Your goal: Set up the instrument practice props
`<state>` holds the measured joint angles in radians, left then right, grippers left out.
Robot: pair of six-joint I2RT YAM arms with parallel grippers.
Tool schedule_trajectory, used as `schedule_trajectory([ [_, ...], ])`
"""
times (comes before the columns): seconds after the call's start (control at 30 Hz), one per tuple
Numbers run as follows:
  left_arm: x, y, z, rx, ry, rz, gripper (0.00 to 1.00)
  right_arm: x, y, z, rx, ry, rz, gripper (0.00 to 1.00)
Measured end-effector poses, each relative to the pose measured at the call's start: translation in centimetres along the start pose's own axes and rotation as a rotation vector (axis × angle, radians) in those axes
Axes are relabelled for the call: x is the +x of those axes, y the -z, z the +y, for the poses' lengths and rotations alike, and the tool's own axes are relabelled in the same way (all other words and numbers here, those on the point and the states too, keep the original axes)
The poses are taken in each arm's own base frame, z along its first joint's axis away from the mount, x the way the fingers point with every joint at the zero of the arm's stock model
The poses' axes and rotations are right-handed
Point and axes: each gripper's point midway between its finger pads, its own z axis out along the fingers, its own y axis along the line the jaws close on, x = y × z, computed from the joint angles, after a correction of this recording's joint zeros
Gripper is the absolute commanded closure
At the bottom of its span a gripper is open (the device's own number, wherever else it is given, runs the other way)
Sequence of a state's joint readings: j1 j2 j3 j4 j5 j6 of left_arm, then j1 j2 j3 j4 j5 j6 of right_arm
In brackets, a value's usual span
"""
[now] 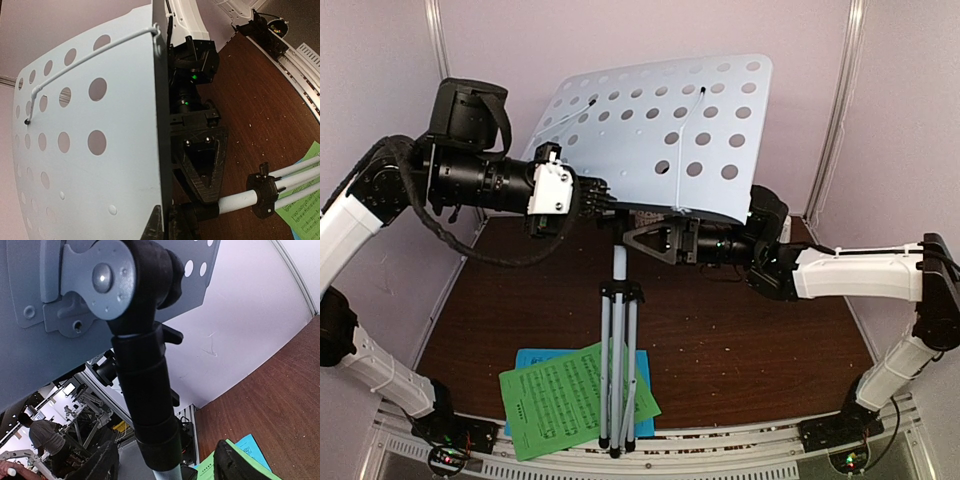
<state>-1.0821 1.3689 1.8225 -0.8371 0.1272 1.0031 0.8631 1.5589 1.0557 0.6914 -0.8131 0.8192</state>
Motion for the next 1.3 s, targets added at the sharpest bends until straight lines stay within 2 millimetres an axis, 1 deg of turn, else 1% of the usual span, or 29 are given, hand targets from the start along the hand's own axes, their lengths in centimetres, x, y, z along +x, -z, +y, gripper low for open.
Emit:
schedule_trajectory([
  [0.13, 0.0, -0.1, 0.0, -0.002, -0.002, -0.001, 1.00, 0.2, -0.6, 0.4, -0.009, 0.011, 0.006, 0.44],
  [0.27, 0.0, -0.3, 0.0, -0.007, -0.004, -0.003, 1.00, 0.7, -1.6, 0.5, -0.020, 0.013, 0.020, 0.51],
  [0.47, 0.0, -0.3, 0.0, -0.008, -0.012, -0.003, 1.00, 2.0, -2.5, -0.3, -0.019, -0.004, 0.046, 0.72],
  [0.6, 0.3, -0.5, 0.0, -0.010, -0.016, 0.007, 1.00, 1.8, -2.6, -0.1, -0.027, 0.024, 0.042, 0.86],
  [0.67, 0.4, -0.6, 0.1, -0.019, -0.016, 0.012, 1.00, 1.9, -2.6, -0.1, -0.025, 0.021, 0.045, 0.96],
  [0.7, 0.5, -0.7, 0.0, -0.018, -0.016, 0.015, 0.97, 1.9, -2.6, -0.2, -0.024, 0.020, 0.046, 1.00],
  [0.73, 0.6, -0.8, 0.0, -0.018, -0.016, 0.017, 0.91, 1.9, -2.6, -0.2, -0.023, 0.022, 0.046, 1.00],
  [0.8, 0.5, -0.8, 0.2, -0.033, -0.026, 0.013, 0.78, 1.9, -2.6, -0.2, -0.023, 0.022, 0.046, 1.00],
  [0.87, 0.1, -0.4, 1.2, -0.089, -0.054, -0.005, 0.63, 2.0, -2.6, -0.3, -0.019, 0.003, 0.050, 1.00],
  [0.93, -0.5, 0.5, 2.4, -0.148, -0.079, -0.026, 0.51, 2.3, -2.5, -0.7, 0.000, -0.036, 0.062, 1.00],
  [1.0, -1.6, 2.0, 4.3, -0.235, -0.090, -0.063, 0.42, 2.7, -2.4, -1.5, 0.030, -0.075, 0.078, 1.00],
  [1.07, -2.8, 4.2, 6.1, -0.326, -0.094, -0.103, 0.19, 3.3, -2.2, -2.6, 0.072, -0.114, 0.098, 1.00],
  [1.1, -3.3, 5.3, 6.8, -0.366, -0.090, -0.122, 0.14, 3.5, -2.1, -3.0, 0.089, -0.127, 0.105, 1.00],
  [1.2, -4.3, 8.4, 8.1, -0.463, -0.064, -0.175, 0.11, 3.4, -1.3, -4.3, 0.144, -0.148, 0.110, 1.00],
  [1.3, -4.7, 10.4, 8.3, -0.521, -0.029, -0.215, 0.10, 2.1, -0.2, -5.0, 0.205, -0.150, 0.094, 1.00],
])
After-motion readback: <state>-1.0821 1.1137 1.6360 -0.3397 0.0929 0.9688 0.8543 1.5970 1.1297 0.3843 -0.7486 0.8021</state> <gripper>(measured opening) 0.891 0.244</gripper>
